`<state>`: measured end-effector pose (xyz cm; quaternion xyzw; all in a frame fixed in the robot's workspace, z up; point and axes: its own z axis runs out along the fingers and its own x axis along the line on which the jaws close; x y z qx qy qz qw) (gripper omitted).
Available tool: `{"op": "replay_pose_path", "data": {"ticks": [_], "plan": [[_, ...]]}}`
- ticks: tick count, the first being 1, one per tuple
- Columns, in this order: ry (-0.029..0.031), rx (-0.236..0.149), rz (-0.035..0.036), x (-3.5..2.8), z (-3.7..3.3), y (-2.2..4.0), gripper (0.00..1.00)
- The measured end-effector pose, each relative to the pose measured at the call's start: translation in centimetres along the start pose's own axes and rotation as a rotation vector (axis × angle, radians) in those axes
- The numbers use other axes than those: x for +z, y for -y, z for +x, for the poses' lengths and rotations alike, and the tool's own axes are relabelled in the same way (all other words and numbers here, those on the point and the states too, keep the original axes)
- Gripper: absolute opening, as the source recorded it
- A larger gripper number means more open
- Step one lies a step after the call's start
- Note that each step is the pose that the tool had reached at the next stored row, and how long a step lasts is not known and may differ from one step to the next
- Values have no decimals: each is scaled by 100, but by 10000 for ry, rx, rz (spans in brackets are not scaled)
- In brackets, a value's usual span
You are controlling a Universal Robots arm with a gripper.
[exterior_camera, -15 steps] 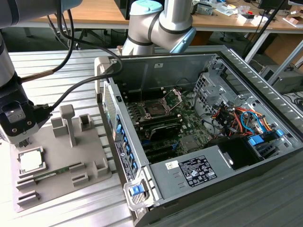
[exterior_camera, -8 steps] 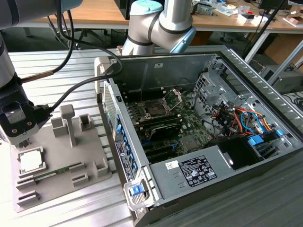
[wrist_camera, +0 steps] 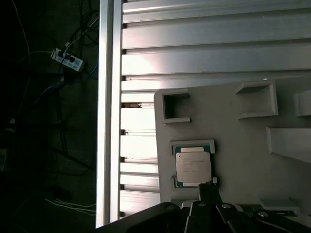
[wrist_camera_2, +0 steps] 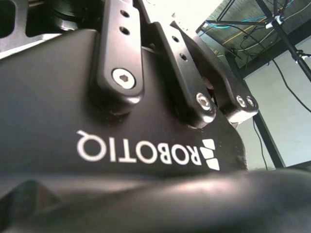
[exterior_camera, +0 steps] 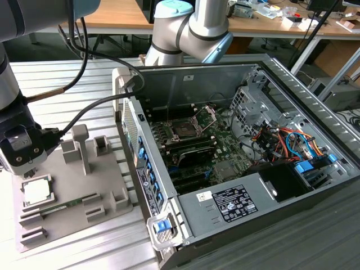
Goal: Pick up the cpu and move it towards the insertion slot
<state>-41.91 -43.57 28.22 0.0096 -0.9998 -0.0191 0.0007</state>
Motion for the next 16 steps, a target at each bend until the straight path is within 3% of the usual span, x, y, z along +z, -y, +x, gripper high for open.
{"op": "replay_pose_path", "data": {"ticks": [16], "plan": [[1, 0, 0, 49, 0, 10, 11]]}}
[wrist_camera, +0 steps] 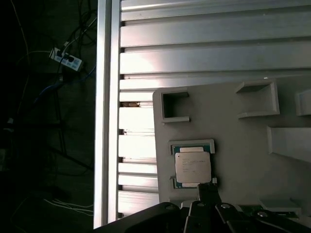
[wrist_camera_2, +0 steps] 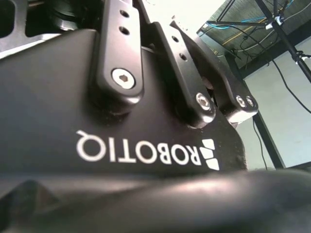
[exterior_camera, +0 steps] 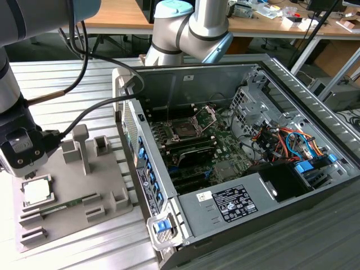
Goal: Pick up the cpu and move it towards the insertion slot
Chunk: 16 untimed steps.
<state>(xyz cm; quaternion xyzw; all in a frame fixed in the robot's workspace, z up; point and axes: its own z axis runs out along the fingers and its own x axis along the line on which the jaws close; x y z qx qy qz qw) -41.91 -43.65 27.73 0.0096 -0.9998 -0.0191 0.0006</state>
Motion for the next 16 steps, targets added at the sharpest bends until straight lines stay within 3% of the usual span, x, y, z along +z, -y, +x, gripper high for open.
{"op": "replay_pose_path", "data": {"ticks": [16], "plan": [[0, 0, 0, 38, 1, 12, 11]]}}
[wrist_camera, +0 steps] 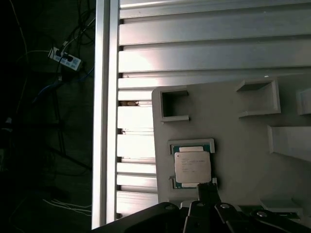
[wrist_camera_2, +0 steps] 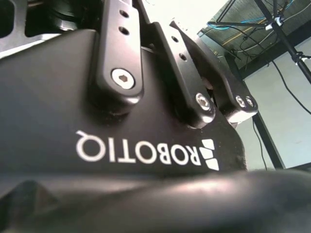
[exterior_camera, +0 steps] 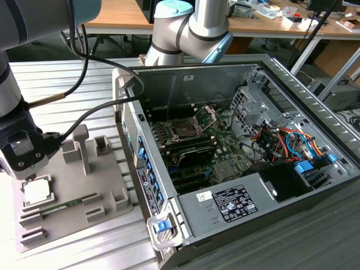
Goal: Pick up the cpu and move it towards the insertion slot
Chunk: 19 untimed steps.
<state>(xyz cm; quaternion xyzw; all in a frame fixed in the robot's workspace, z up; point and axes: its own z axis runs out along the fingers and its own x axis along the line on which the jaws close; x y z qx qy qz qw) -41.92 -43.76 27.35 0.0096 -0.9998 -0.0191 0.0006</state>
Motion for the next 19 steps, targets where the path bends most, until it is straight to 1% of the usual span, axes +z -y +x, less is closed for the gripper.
{"op": "replay_pose_path", "data": {"ticks": [19], "plan": [[-1, 0, 0, 35, 0, 16, 11]]}}
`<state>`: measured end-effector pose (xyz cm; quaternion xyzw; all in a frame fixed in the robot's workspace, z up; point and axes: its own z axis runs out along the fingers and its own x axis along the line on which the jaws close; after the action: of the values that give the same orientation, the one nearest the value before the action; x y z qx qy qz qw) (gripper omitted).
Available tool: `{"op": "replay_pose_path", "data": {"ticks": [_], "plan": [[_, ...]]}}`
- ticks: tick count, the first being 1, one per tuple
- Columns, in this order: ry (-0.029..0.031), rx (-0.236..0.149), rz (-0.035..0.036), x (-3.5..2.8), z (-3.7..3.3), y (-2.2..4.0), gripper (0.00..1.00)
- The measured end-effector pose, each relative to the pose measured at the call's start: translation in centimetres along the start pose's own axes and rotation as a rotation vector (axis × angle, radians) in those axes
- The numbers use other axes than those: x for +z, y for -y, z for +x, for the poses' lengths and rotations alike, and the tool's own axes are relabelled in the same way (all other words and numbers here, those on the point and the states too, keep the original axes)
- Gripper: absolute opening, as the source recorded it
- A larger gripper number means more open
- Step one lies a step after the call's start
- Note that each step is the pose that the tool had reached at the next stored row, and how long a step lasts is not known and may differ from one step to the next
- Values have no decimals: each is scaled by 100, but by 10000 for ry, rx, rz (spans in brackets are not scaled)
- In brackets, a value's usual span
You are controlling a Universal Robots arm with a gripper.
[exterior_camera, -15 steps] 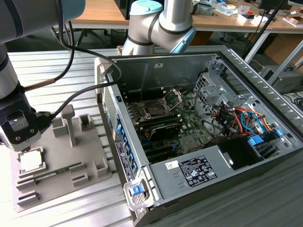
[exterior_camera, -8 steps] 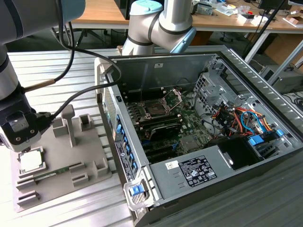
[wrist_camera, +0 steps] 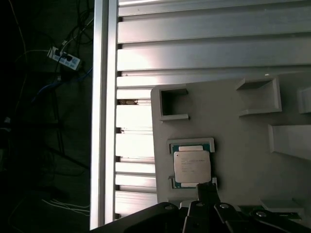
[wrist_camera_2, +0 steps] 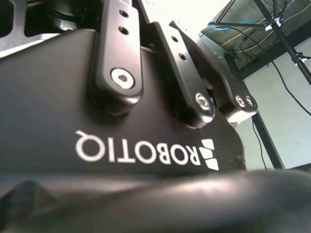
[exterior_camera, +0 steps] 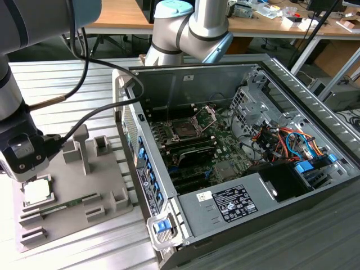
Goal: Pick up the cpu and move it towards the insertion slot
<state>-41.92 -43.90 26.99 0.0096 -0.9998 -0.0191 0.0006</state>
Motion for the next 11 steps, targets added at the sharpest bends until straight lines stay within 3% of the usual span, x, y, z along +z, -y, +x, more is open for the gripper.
{"op": "replay_pose_path", "data": {"ticks": [11], "plan": [[0, 0, 0, 22, 0, 4, 11]]}}
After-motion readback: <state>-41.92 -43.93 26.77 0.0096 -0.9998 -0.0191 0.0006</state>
